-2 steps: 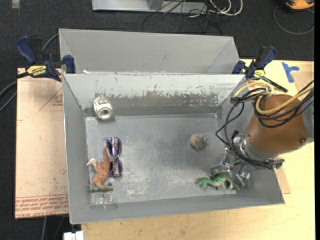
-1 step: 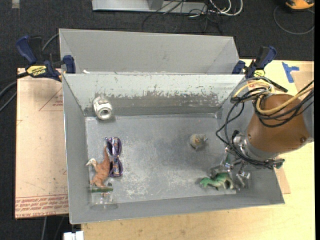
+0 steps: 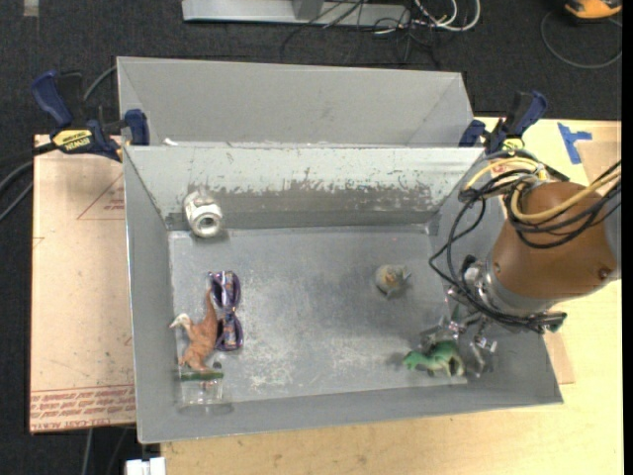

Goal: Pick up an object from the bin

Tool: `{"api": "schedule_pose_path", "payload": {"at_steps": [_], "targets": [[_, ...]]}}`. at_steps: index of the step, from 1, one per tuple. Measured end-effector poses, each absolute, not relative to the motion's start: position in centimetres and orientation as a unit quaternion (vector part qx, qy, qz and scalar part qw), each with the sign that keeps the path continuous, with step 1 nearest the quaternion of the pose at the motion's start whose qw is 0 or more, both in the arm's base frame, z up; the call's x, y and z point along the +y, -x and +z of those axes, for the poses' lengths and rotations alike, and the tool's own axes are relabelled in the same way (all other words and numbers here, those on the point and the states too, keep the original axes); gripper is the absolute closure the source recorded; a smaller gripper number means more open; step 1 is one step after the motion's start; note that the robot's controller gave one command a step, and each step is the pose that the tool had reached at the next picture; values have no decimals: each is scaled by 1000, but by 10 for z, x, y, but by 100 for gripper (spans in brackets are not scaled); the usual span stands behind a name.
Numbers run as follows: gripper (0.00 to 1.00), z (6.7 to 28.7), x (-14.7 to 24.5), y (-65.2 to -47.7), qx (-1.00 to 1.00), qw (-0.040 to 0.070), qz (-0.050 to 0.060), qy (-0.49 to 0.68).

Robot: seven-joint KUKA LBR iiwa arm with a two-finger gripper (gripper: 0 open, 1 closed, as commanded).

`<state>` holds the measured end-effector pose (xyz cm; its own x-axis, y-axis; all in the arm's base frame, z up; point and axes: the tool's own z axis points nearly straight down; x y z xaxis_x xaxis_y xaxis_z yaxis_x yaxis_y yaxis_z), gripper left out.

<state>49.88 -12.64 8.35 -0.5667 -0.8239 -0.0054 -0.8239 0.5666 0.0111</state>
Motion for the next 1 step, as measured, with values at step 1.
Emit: {"api": "schedule_pose_path", "payload": {"at_steps": [1], "targets": [[100, 99, -128, -499, -885, 0, -5, -465]]}}
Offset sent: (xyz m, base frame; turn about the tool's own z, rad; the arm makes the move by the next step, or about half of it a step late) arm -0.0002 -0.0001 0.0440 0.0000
